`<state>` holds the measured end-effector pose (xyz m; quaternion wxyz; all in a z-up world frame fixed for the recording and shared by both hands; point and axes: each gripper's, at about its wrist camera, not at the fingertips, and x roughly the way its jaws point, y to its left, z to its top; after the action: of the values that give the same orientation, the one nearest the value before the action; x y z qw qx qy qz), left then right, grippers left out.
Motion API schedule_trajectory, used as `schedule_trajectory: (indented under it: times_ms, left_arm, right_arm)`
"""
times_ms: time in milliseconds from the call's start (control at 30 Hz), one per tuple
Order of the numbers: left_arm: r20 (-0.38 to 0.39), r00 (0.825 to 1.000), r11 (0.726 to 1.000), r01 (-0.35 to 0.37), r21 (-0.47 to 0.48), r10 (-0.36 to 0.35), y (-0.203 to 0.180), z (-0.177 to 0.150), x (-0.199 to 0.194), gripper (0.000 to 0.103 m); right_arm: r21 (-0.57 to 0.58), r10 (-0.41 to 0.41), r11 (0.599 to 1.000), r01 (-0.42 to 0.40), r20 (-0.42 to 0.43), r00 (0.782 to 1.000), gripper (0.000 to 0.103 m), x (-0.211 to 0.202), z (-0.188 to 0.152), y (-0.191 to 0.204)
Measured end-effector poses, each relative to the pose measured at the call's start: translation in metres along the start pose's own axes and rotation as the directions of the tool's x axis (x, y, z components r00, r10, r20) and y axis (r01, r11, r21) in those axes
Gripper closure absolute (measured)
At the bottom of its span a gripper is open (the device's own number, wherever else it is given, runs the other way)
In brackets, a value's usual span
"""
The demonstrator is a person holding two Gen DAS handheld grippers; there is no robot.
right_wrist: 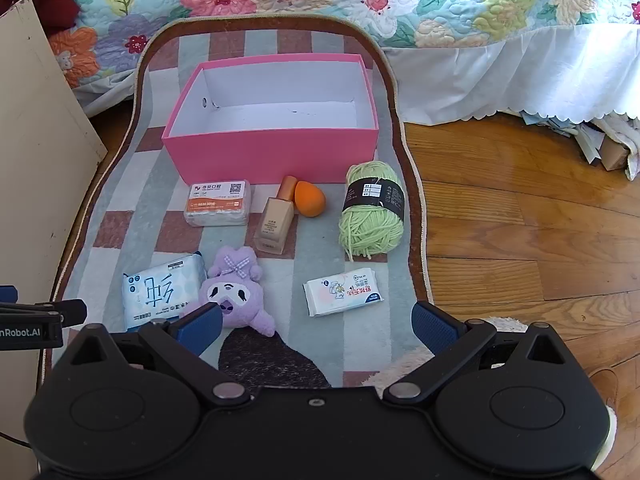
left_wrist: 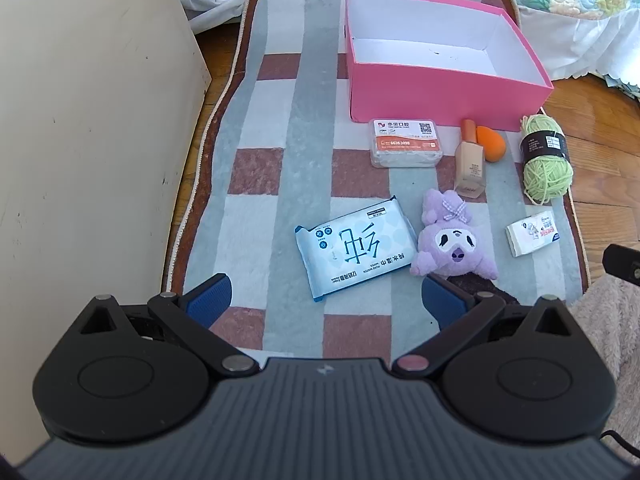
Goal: Organize objects
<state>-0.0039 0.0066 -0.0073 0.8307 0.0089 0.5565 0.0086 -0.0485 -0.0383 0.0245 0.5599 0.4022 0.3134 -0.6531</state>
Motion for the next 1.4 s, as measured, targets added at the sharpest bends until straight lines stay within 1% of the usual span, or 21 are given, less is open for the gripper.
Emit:
schedule_trajectory:
  times_ms: [100,133,367,1400]
  left_arm:
    - [0.001,1.0,1.0,0.0,0.001,0.0,0.0,0.0,0.0,0.0]
    - [0.003,1.0,0.999,0.021,0.041,-0.021,0.0,0.0,0.0,0.0]
    - [-0.01,0.999,0.998,0.049,0.03,-0.048,0.001,0.001,0.0,0.0]
    - [-0.031,0.999,0.999,0.045,0.016,-0.044,0.012,-0.006,0.007,0.0]
  right_arm:
    - [0.007,0.001,1.0,-0.001,0.008,1.0,0.001,-0.001,0.0,0.0]
    - [0.007,0.002,1.0,-0.002,0.008,1.0,0.001,-0.002,0.001,0.001]
    - [0.007,-0.004,1.0,0.004,0.004,1.0,0.001,-0.001,0.001,0.001]
    - [-0.001,-0.012,1.0,0.012,-0.019,1.0,0.001,0.002,-0.003,0.004]
